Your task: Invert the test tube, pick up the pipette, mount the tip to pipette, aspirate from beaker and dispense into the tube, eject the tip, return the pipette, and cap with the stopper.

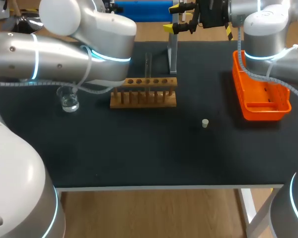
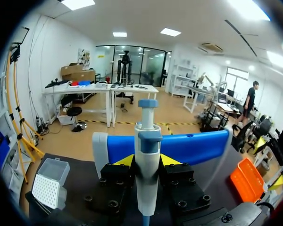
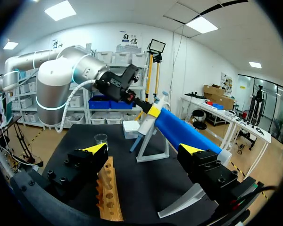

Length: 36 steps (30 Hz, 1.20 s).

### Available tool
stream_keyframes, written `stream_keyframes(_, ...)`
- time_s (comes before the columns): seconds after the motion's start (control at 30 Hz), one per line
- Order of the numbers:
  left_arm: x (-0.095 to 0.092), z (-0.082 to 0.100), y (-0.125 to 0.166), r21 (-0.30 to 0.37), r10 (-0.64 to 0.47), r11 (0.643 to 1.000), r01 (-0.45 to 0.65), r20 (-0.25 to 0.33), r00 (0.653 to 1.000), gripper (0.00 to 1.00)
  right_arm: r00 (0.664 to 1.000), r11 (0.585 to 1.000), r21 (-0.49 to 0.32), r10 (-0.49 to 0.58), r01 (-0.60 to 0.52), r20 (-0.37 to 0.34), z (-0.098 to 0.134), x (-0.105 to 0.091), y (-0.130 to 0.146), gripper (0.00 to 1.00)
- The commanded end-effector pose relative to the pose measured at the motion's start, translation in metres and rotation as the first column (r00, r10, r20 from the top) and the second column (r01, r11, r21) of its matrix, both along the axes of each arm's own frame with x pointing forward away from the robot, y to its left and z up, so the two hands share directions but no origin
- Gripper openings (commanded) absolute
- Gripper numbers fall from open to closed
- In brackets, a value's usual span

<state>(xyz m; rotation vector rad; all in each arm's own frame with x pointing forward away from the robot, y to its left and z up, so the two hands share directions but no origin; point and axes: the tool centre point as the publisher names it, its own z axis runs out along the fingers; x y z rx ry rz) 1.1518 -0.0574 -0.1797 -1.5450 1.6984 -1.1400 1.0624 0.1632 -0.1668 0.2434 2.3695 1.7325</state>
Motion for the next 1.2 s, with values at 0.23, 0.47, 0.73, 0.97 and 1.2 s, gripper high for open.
stream_keyframes(0.23, 0.008, -0.002, -0.002, 0.012, 0.005, 1.0, -0.005, -0.04, 0.999, 0.0, 1.0, 1.0, -0.002, 0.002, -0.002, -0.002, 0.001, 0.0, -0.001, 1.0)
stream_keyframes(0.47, 0.01, -0.008, -0.001, 0.017, 0.011, 1.0, -0.01, -0.065, 0.998, 0.0, 1.0, 1.0, -0.002, 0.002, -0.002, -0.002, 0.001, 0.0, -0.001, 1.0)
stream_keyframes(0.73, 0.011, -0.011, 0.0, 0.017, 0.015, 1.0, -0.014, -0.075, 0.997, 0.0, 1.0, 1.0, -0.002, 0.002, -0.002, -0.002, 0.001, 0.0, -0.001, 1.0)
stream_keyframes(0.97, 0.013, -0.014, 0.0, 0.014, 0.017, 1.0, -0.016, -0.086, 0.996, 0.0, 1.0, 1.0, -0.002, 0.002, -0.002, -0.002, 0.001, 0.0, -0.001, 1.0)
stream_keyframes(1.2, 0.017, -0.015, 0.0, 0.022, 0.026, 0.999, -0.024, -0.101, 0.995, 0.0, 1.0, 1.0, -0.002, 0.002, -0.002, -0.002, 0.001, 0.0, -0.001, 1.0)
